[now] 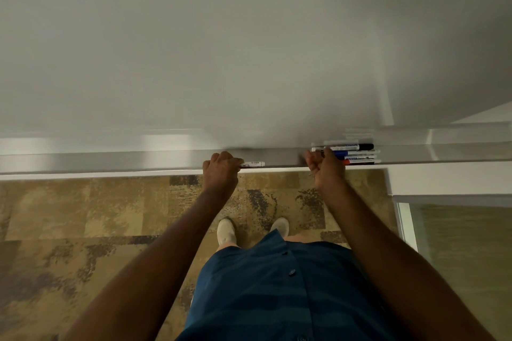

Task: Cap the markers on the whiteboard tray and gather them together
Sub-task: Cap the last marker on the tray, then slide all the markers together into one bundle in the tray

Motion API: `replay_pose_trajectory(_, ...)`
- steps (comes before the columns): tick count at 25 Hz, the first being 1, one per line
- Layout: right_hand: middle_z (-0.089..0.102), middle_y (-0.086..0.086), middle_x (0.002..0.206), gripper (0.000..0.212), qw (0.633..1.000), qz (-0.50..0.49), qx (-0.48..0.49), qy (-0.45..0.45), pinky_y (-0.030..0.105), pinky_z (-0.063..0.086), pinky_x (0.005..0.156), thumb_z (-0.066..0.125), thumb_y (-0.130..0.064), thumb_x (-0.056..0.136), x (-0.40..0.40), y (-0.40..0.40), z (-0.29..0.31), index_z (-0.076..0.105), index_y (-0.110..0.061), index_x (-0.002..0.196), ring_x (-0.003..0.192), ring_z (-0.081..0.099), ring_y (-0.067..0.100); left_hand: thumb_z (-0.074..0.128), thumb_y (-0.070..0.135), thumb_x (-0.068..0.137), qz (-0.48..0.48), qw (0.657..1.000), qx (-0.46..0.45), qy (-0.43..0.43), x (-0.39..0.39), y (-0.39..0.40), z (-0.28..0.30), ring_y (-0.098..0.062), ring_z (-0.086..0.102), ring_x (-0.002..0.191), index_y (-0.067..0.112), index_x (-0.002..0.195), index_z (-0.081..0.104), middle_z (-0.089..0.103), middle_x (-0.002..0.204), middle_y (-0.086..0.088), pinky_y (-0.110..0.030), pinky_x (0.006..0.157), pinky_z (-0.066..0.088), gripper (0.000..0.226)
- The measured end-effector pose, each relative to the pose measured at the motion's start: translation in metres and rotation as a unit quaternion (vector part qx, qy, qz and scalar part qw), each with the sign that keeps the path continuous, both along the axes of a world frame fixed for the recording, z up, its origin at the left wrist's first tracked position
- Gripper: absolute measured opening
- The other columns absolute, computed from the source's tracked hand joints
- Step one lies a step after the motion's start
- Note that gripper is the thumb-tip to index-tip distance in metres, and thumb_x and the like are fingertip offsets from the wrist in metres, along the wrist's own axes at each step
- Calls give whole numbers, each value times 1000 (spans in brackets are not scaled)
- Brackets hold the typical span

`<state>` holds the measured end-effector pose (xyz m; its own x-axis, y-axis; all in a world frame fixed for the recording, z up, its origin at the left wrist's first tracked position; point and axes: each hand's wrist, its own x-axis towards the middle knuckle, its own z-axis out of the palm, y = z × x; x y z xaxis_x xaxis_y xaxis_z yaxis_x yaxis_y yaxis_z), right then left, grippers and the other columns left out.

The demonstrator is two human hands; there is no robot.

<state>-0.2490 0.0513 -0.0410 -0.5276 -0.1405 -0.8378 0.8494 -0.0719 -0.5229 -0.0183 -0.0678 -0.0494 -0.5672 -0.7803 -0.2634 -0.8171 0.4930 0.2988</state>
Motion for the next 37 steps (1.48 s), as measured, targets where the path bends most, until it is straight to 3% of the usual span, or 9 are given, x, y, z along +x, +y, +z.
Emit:
replay_pose_trajectory(4,74,20,112,47,999,35,32,-13,28,64,63,58,-37,102,-9,-1,-1,48,-2,130,82,77,27,60,15,97,0,1000,2,-2,0,1,-1,-26,58,110,26,122,71,67,118,-5,-44,92,46,29)
replay_pose_trajectory(9,73,22,113,42,996,60,59,-15,24,58,47,53,-35,104,-15,-4,-3,49,2,122,63,73,22,61,15,96,1,1000,4,-2,0,1,-2,-26,58,109,27,121,72,67,116,-4,-43,90,46,29)
replay_pose_trajectory(14,71,21,112,44,997,74,23,-12,27,57,68,54,-26,104,-11,-5,-5,45,1,138,76,71,25,61,15,97,-3,1000,-5,-2,1,2,-3,-26,59,109,28,123,71,68,118,-4,-43,90,46,31)
replay_pose_trajectory(20,68,21,121,45,995,79,-46,-29,27,63,65,60,-20,101,1,0,1,49,1,139,87,72,23,58,14,98,-1,1000,-2,0,3,4,-4,-25,58,110,27,125,69,66,120,-3,-43,91,46,33)
replay_pose_trajectory(23,72,20,109,38,985,156,-52,-50,26,63,67,59,-22,102,24,1,11,54,2,132,83,74,21,58,14,98,2,1000,0,3,4,5,-6,-25,57,112,28,127,68,65,120,-3,-44,92,47,33)
replay_pose_trajectory(27,74,23,113,28,956,282,-56,-62,31,65,70,61,-19,100,78,7,17,58,-3,123,92,77,27,57,22,100,24,999,22,23,2,5,-4,-26,55,115,27,125,70,65,121,-3,-46,93,47,29)
replay_pose_trajectory(30,75,17,108,18,912,406,-60,-6,28,62,71,59,-21,101,109,13,14,62,-13,117,92,78,24,56,20,100,34,999,22,35,4,2,-2,-28,58,111,25,120,73,68,118,-4,-43,87,50,27)
replay_pose_trajectory(32,75,11,103,17,862,498,-24,92,23,60,67,59,-24,101,111,15,12,65,-15,114,86,78,19,56,12,99,38,998,28,41,6,-1,-1,-28,58,110,23,119,74,70,118,-5,-44,86,52,29)
replay_pose_trajectory(37,70,3,102,24,619,629,144,449,21,48,64,60,-26,99,76,1,3,68,-14,118,83,65,15,52,4,99,80,993,53,73,10,-7,-3,-29,59,107,13,113,77,75,115,-7,-43,90,51,30)
